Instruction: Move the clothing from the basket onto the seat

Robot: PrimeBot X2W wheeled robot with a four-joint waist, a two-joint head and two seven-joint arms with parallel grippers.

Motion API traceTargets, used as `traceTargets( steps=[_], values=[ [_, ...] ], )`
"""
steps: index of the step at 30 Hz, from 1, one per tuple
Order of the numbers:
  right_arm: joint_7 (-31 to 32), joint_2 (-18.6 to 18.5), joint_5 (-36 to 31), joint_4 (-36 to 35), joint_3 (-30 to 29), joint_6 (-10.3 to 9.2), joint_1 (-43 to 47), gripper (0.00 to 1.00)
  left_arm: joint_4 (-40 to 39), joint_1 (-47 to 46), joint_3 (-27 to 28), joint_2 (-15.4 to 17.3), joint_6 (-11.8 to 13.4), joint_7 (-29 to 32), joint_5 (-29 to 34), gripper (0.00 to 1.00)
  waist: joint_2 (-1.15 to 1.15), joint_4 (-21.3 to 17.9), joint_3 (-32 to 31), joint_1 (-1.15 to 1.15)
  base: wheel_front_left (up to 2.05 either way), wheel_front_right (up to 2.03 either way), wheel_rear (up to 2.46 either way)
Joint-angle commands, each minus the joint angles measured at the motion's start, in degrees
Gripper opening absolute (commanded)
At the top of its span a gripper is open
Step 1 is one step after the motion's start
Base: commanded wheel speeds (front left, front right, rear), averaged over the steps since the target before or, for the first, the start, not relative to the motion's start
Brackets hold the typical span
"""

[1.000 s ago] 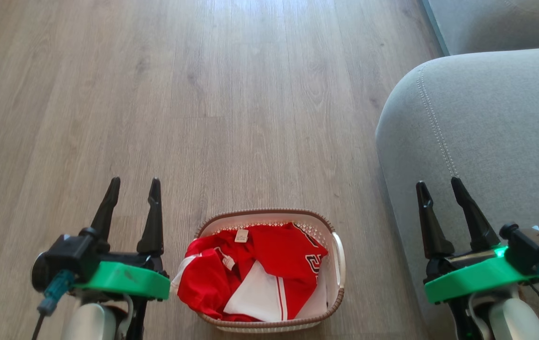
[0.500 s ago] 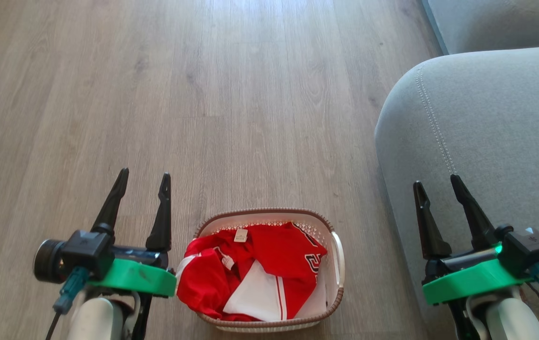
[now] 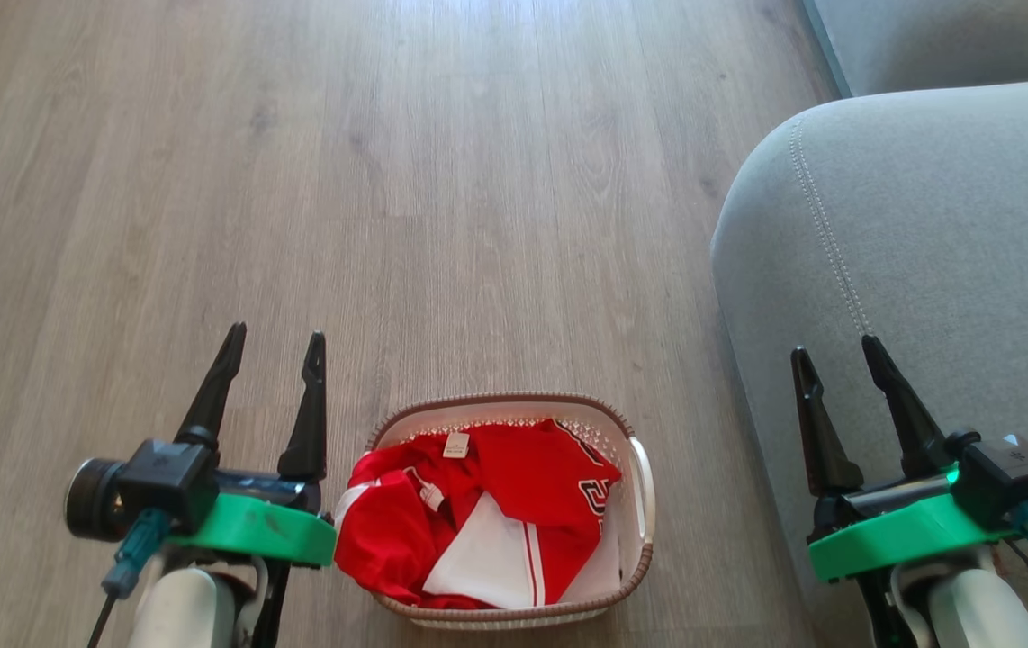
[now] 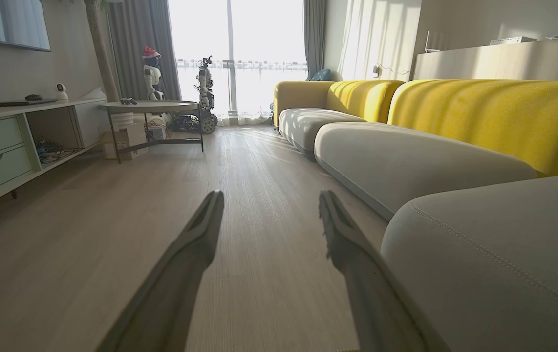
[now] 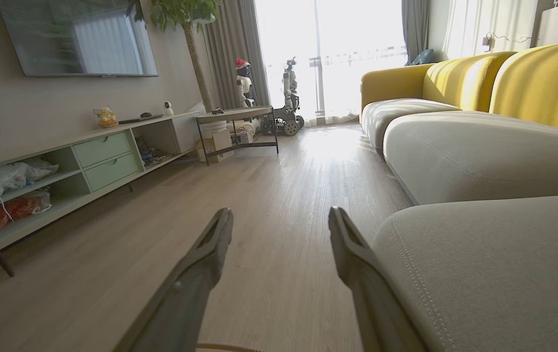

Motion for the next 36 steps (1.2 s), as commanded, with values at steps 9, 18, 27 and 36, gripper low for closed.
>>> traceTargets(
  steps=[9,18,27,36],
  values=[
    [-0.5,-0.8,0.3,-1.5,0.1,0.44,-2.8,1.0,0.2,-3.6,1.2,0.6,-0.4,-0.7,-1.3,1.0,0.0,-0.8,1.5,0.0,0.0,0.0,0.0],
    [-0.5,-1.1,0.6,-2.3,-1.1,0.44,-4.2,1.0,2.6,-6.6,0.2,0.6,-0.1,-0.7,-1.2,1.0,0.0,-2.0,6.1,0.0,0.0,0.0,0.0],
    [-0.5,-1.0,1.1,-4.5,-1.6,0.44,-6.6,1.0,6.8,-11.3,-1.2,0.6,-0.5,-0.7,-2.1,1.0,0.0,-3.1,12.9,0.0,0.0,0.0,0.0],
    [-0.5,-0.8,1.4,-7.0,-2.0,0.44,-9.8,1.0,12.2,-18.8,-3.8,0.9,-0.9,-0.7,-1.0,1.0,0.0,-4.2,20.8,0.0,0.0,0.0,0.0]
  ],
)
